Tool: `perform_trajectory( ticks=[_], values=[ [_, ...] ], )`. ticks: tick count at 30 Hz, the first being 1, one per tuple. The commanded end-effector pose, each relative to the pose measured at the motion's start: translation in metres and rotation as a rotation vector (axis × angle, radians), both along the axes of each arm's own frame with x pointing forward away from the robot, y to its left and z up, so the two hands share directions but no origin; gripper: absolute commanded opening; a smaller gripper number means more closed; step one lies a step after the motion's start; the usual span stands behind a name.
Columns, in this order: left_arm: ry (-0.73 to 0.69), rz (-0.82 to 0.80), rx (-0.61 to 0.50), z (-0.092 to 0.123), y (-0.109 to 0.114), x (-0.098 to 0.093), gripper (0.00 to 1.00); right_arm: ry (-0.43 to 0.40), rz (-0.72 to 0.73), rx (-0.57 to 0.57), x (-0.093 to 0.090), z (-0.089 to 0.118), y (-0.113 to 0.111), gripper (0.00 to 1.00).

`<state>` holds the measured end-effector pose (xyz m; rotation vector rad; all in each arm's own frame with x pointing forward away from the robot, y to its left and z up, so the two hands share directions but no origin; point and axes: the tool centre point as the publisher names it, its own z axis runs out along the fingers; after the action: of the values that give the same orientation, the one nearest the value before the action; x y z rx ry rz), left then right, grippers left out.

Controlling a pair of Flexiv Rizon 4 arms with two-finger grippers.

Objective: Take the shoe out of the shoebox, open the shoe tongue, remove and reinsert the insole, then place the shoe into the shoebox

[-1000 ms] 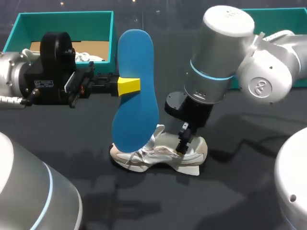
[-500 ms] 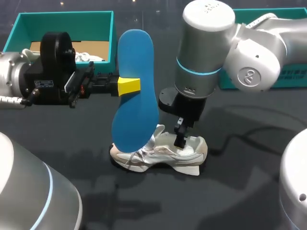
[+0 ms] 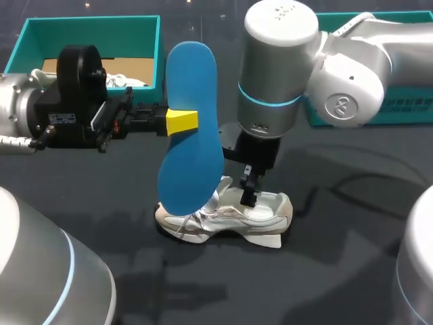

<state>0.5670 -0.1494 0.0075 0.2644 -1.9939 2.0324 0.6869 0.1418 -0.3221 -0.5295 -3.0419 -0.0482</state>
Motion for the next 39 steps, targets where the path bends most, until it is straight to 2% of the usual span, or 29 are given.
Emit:
perform_trajectory(
  ticks=[1, 11, 20, 23, 27, 29, 31, 34, 35, 36, 39],
  values=[
    [0.0, 0.002, -0.002, -0.001, -0.001, -0.001, 0.0, 0.009, 0.027, -0.032, 0.01, -0.012, 0.008, 1.0],
    [0.0, 0.002, -0.002, -0.001, -0.001, -0.001, 0.0, 0.005, 0.076, -0.018, 0.026, -0.03, 0.011, 1.0],
    [0.0, 0.002, -0.002, -0.001, -0.001, -0.001, 0.0, 0.035, 0.088, 0.007, 0.026, -0.049, 0.01, 1.0],
    [0.0, 0.002, -0.002, -0.001, -0.001, -0.001, 0.0, 0.045, 0.091, 0.017, 0.025, -0.055, 0.01, 0.95],
    [0.0, 0.002, -0.002, -0.001, -0.001, -0.001, 0.0, 0.055, 0.094, 0.031, 0.025, -0.062, 0.01, 0.77],
    [0.0, 0.002, -0.002, -0.001, -0.001, -0.001, 0.0, 0.056, 0.097, 0.035, 0.025, -0.064, 0.01, 0.51],
    [0.0, 0.002, -0.002, -0.001, -0.001, -0.001, 0.0, 0.057, 0.1, 0.036, 0.025, -0.064, 0.01, 0.44],
    [0.0, 0.002, -0.002, -0.001, -0.001, -0.001, 0.0, 0.06, 0.106, 0.037, 0.024, -0.065, 0.009, 0.27],
    [0.0, 0.002, -0.002, -0.001, -0.001, -0.001, 0.0, 0.061, 0.108, 0.037, 0.023, -0.065, 0.009, 0.17],
    [0.0, 0.002, -0.002, -0.001, -0.001, -0.001, 0.0, 0.063, 0.111, 0.037, 0.023, -0.065, 0.01, 0.0],
    [0.0, 0.002, -0.002, -0.001, -0.001, -0.001, 0.0, 0.065, 0.121, 0.036, 0.022, -0.065, 0.01, 0.0]
  ],
)
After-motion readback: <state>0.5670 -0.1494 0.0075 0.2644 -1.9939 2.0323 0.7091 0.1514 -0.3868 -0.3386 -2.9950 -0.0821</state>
